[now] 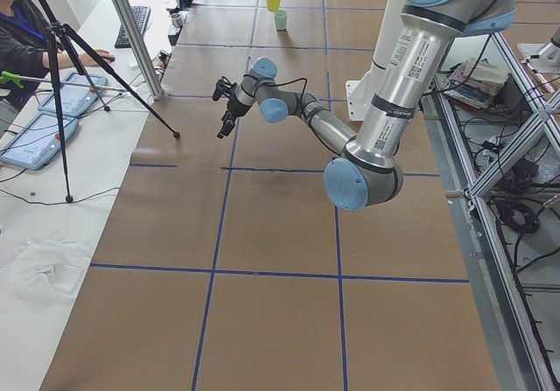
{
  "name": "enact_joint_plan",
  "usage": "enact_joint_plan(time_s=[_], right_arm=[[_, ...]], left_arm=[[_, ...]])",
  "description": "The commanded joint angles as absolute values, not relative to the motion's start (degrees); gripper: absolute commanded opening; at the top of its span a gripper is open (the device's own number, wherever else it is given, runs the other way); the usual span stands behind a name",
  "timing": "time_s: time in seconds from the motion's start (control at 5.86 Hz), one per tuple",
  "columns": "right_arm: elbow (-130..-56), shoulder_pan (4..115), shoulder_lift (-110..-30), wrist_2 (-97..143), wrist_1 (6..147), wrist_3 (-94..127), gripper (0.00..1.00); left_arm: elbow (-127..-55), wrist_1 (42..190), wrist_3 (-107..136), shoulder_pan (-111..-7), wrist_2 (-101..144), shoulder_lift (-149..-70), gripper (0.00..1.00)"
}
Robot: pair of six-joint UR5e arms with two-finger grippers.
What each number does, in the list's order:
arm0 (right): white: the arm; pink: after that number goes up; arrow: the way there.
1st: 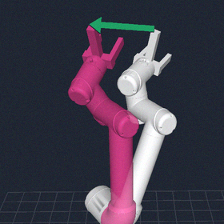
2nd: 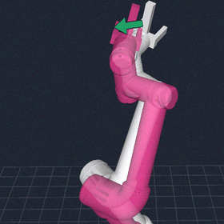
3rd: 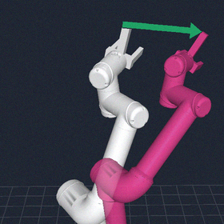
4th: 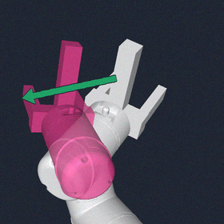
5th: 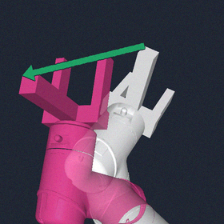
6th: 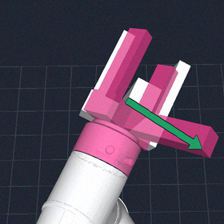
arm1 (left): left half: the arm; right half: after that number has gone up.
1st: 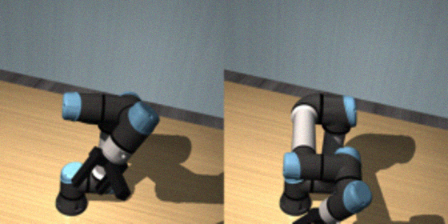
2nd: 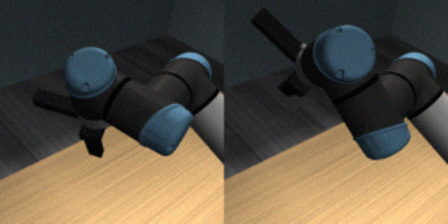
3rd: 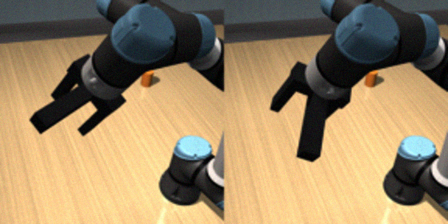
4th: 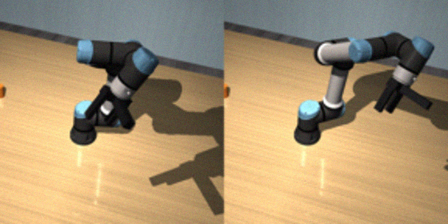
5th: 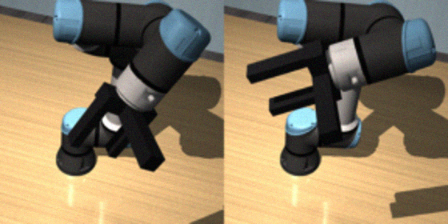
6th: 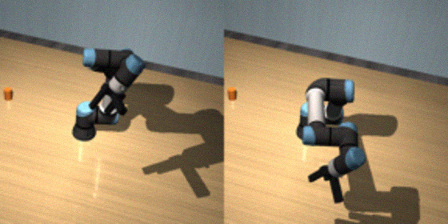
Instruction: Transfer and stack yellow cup on green cup
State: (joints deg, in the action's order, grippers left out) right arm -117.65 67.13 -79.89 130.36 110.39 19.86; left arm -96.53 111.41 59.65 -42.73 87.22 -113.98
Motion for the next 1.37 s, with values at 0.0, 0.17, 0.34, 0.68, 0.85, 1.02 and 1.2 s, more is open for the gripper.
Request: enact_joint_plan(time_s=[0.0,0.17,0.34,0.68,0.85,1.02,1.2], right_arm=[[-115.1,68.9,-83.0,130.5,108.7,16.1,0.0],[-111.6,68.9,-87.0,131.0,98.7,16.4,0.0],[-108.1,68.9,-87.9,131.2,94.3,16.4,0.0],[-108.9,69.1,-90.5,133.4,94.1,16.0,0.0],[-110.6,69.1,-92.5,133.9,94.2,15.9,0.0],[-110.5,69.0,-92.9,133.8,94.1,15.6,0.0],[-110.3,69.0,-92.8,133.5,94.1,15.6,0.0]], left_arm=[[-97.0,111.3,61.1,-42.8,88.4,-114.3,1.0],[-97.2,111.3,61.2,-42.8,89.0,-114.3,1.0],[-97.7,111.3,61.3,-42.8,89.4,-114.2,1.0],[-98.2,111.3,61.3,-42.8,89.4,-114.1,1.0],[-98.3,111.3,61.4,-42.7,89.4,-114.0,1.0],[-98.3,111.3,61.4,-42.8,89.4,-114.0,1.0],[-98.3,111.4,61.7,-42.7,89.4,-114.0,1.0]])
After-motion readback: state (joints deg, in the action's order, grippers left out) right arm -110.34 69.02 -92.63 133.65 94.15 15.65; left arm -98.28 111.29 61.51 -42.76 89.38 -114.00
